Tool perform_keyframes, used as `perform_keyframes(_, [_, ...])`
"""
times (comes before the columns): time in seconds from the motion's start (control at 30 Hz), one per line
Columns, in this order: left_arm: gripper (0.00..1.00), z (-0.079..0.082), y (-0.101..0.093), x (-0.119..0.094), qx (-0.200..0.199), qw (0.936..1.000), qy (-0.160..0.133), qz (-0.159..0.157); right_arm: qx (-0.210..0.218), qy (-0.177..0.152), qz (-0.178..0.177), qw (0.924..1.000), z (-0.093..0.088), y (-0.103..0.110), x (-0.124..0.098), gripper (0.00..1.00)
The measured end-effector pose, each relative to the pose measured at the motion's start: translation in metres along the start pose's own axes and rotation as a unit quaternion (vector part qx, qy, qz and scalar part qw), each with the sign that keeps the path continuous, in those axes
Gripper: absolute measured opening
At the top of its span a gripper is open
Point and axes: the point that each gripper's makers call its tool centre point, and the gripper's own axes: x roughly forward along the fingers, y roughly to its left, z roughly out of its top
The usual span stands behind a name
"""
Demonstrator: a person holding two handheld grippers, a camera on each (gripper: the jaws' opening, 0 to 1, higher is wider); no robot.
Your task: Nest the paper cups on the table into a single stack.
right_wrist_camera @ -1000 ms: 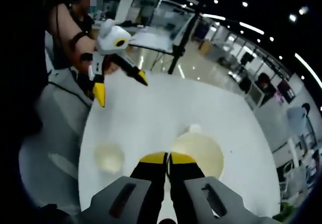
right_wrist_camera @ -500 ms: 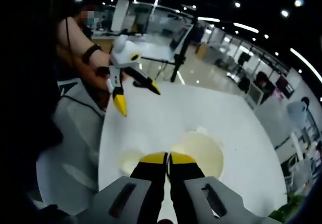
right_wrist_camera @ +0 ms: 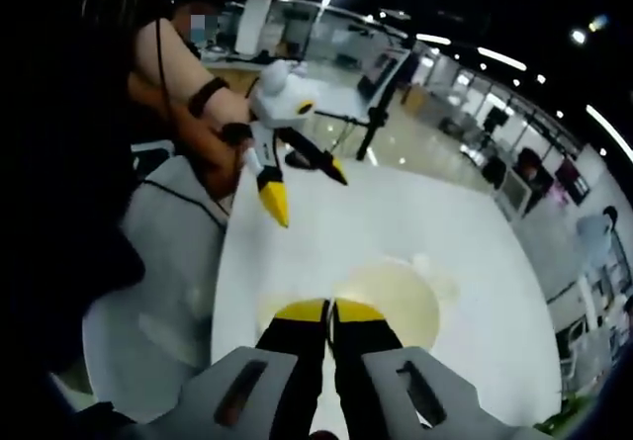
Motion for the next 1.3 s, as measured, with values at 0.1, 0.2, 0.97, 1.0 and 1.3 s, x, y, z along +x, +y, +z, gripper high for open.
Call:
perform_keyframes(0.1, [0.99, -0.002, 0.001, -0.001, -0.003, 1.0, 0.002, 0.002, 0.003, 0.0, 0.005, 1.0, -0.001, 0.005, 0.004, 0.0])
perform_keyframes(0.2, [0.98, -0.004, 0.002, -0.001, -0.005, 1.0, 0.003, 0.002, 0.001, 0.005, 0.013, 0.9999, -0.003, 0.01, 0.009, 0.0])
perform_keyframes(0.97, [0.98, -0.012, 0.004, 0.0, -0.019, 0.9998, 0.005, 0.005, 0.014, 0.025, 0.068, 0.9973, -0.026, 0.045, 0.046, 0.0])
perform_keyframes(1.0, [0.98, -0.012, 0.004, 0.0, -0.02, 0.9998, 0.005, 0.005, 0.014, 0.027, 0.069, 0.9971, -0.026, 0.046, 0.047, 0.0])
perform_keyframes(1.3, [0.98, -0.015, 0.004, 0.0, -0.024, 0.9997, 0.008, 0.004, 0.01, 0.038, 0.085, 0.9956, -0.035, 0.057, 0.064, 0.0])
